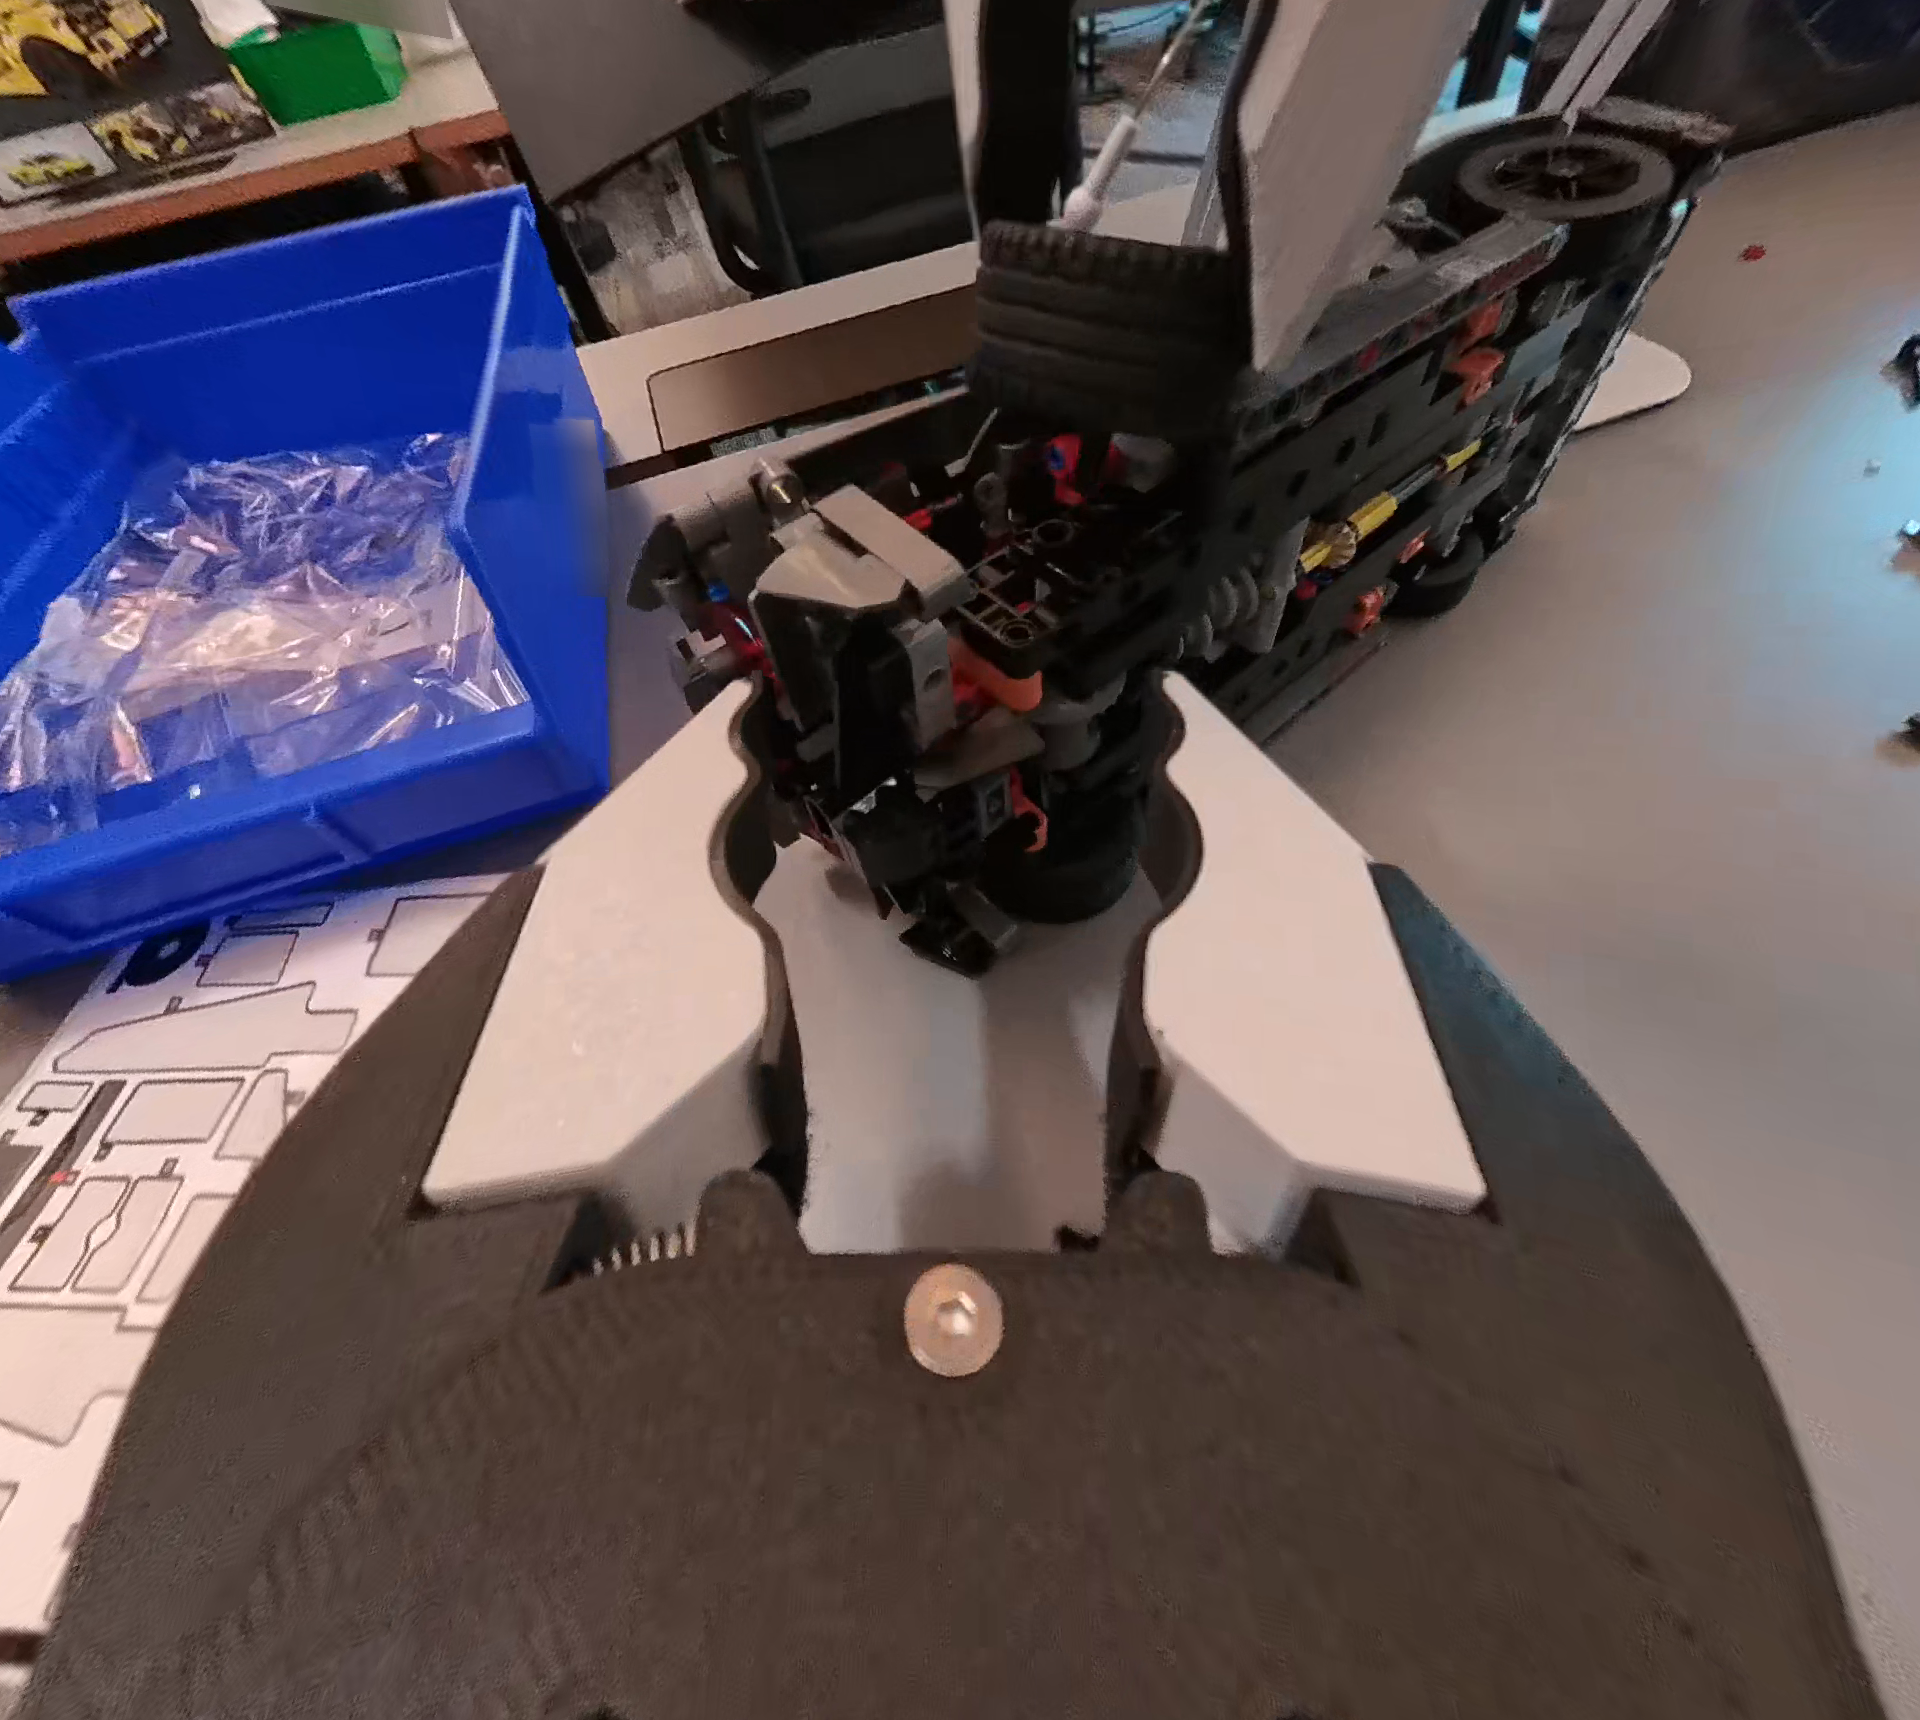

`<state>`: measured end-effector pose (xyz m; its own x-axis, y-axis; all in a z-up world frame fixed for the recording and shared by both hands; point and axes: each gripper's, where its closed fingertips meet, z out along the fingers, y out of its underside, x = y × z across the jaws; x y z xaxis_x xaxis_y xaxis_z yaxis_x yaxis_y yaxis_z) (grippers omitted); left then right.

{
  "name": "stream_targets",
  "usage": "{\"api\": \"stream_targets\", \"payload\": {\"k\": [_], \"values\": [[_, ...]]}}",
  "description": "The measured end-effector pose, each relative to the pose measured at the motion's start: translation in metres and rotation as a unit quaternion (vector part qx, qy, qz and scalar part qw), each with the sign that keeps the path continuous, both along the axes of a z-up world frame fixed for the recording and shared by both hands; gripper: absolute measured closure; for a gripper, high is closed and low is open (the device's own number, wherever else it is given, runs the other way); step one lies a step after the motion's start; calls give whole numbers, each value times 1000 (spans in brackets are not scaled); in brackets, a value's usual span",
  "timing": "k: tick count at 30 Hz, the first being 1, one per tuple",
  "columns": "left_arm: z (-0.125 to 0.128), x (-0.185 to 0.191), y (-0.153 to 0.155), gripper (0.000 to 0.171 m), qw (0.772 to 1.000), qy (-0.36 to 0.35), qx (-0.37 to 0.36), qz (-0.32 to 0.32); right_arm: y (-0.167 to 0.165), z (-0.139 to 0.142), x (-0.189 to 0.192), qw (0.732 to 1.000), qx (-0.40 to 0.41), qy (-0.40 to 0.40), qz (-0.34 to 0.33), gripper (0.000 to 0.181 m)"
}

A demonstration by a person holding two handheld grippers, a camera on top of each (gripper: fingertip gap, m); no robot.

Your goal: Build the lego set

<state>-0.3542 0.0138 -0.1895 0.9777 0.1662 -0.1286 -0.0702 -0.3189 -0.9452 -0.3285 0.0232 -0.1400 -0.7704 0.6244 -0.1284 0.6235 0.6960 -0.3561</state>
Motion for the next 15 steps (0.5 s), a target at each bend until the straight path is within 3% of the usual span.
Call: {"api": "stream_targets", "payload": {"k": [6, 15], "values": [[-5, -1, 2, 105, 1000, 14, 1, -6, 1, -7, 0, 998, 42, -47, 8, 140], [-6, -3, 1, 110, 1000, 13, 4, -6, 3, -8, -7, 992, 99, -60, -50, 139]]}}
